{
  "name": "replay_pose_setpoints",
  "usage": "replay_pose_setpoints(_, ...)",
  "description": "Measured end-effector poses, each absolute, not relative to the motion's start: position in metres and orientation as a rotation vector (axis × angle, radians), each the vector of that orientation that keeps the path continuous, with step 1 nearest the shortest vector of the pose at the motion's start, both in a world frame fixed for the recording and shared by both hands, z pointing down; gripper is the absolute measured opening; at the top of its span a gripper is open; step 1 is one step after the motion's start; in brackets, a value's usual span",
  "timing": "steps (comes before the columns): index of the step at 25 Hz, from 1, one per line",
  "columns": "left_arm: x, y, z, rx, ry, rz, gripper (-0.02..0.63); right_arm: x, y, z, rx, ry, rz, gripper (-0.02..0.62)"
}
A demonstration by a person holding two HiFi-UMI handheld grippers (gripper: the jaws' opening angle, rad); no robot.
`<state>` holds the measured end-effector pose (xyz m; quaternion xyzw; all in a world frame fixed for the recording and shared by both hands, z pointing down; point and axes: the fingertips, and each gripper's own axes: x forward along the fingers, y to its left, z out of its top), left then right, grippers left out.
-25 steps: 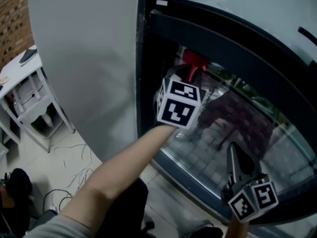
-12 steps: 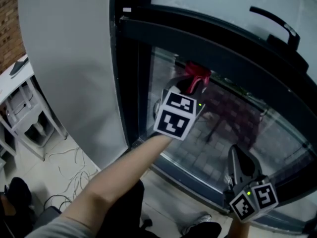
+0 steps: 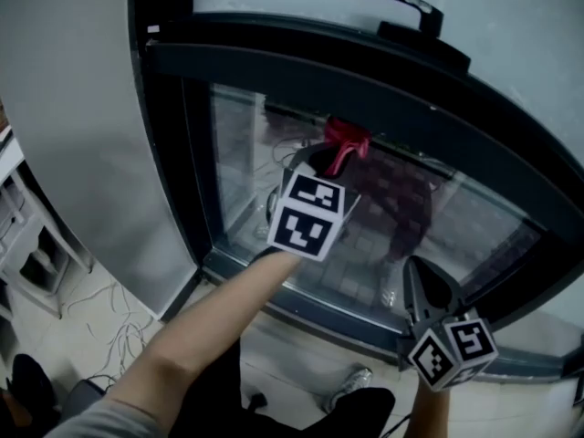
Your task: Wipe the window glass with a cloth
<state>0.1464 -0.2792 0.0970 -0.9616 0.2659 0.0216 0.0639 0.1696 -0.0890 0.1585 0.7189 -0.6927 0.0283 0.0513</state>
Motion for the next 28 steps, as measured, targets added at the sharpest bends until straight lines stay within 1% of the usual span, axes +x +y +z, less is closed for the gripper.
replay_pose_setpoints(18, 0.262, -0.149, 0.101, -3.029, 0.493, 0.068, 0.046, 0.221, 0.022, 0.171, 2.429, -1.874, 0.186, 0.0)
replay_pose_setpoints(28, 0.325, -0.079, 0.089, -3.024, 0.309, 0.062, 0.046, 0.244, 0.085, 0.182, 2.564, -1.771, 0.225, 0.0)
